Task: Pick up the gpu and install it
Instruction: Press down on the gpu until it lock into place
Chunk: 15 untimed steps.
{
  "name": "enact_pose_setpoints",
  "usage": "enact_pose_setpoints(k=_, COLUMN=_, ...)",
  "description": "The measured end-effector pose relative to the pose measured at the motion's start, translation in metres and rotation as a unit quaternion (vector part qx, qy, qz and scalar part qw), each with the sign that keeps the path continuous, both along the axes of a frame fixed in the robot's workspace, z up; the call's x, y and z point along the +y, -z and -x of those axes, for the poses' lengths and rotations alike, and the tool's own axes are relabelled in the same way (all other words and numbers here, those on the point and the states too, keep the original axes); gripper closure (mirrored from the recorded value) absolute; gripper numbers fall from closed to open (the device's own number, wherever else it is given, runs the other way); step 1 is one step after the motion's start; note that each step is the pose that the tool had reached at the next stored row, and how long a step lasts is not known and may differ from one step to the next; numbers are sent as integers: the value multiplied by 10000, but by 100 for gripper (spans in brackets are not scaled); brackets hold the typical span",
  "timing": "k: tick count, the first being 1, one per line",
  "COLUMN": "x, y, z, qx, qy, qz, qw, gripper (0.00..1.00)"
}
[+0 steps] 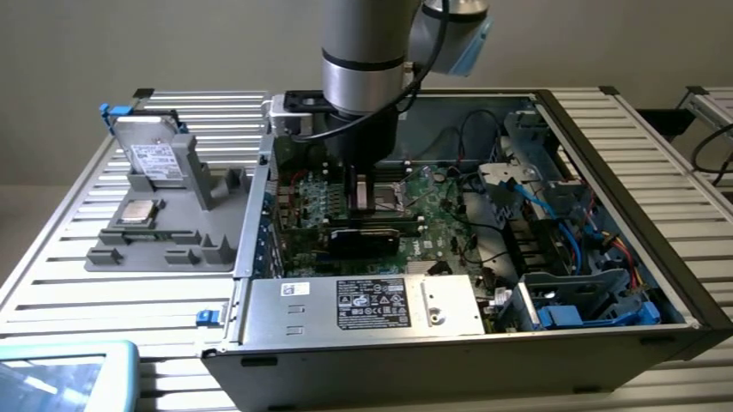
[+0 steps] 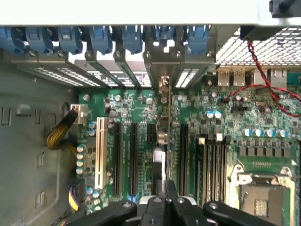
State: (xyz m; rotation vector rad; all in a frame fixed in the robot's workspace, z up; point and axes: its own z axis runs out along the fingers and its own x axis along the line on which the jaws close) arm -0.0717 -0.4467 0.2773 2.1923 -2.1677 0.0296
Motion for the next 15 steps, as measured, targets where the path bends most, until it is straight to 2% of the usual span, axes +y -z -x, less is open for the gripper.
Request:
enact_pose_setpoints(k=7, x=-2, y=-297, z=-1, qx=10, qy=-2, qz=-1, qw=10000, gripper=89)
enact_pose_setpoints(k=15, x=-2, y=-299, z=-1, qx=12, qy=-4, qz=-1, qw=10000, gripper=89)
